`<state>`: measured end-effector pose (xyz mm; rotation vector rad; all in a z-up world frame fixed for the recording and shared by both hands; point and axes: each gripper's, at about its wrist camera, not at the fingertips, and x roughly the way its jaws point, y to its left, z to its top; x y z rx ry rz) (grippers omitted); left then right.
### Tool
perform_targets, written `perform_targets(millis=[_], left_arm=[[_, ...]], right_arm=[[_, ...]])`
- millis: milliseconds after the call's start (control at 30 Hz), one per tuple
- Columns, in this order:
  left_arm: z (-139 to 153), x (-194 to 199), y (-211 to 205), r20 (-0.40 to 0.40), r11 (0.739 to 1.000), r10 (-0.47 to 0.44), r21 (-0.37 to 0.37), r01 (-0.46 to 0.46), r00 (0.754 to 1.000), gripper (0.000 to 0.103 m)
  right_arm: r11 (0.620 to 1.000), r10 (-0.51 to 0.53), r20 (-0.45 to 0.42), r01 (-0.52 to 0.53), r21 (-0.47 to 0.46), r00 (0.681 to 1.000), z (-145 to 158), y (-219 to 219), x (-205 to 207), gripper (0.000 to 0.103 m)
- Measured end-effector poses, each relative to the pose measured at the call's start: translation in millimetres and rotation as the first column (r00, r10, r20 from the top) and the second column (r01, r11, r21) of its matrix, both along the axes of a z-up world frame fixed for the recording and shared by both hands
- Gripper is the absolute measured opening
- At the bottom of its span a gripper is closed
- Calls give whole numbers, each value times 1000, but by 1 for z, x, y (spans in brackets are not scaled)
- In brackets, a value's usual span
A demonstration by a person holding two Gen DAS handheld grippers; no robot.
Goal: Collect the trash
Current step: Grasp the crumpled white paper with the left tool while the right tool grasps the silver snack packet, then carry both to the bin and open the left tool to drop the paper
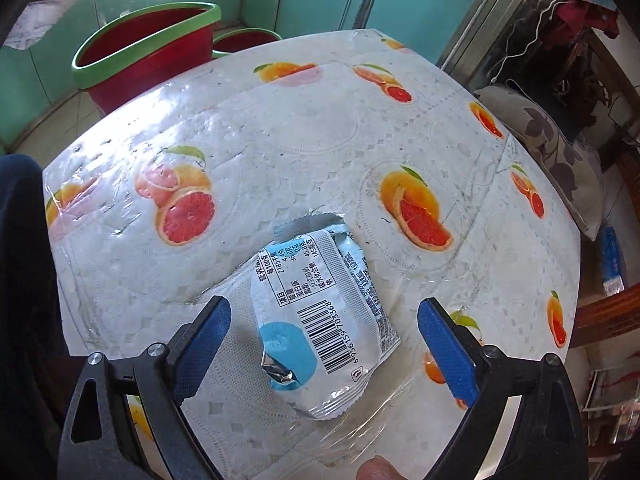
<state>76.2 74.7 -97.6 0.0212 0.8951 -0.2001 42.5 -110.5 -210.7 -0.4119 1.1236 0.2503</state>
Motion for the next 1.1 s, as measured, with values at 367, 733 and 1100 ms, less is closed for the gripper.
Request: perform_targets(millis=[367, 733, 1100], left_arm=[[2, 5, 19, 20, 999, 41, -23, -41, 999, 49], [20, 22, 47, 82, 994, 106, -40, -103, 991, 49], [16, 89, 114, 109, 968, 247, 5, -249, 963, 49]], right_arm=[[990, -109, -25, 111, 84, 994, 16, -24, 13, 27], [974, -118, 129, 90, 207, 985, 116, -4, 15, 27], [960, -53, 232, -15, 281, 971, 172, 74, 54, 27]])
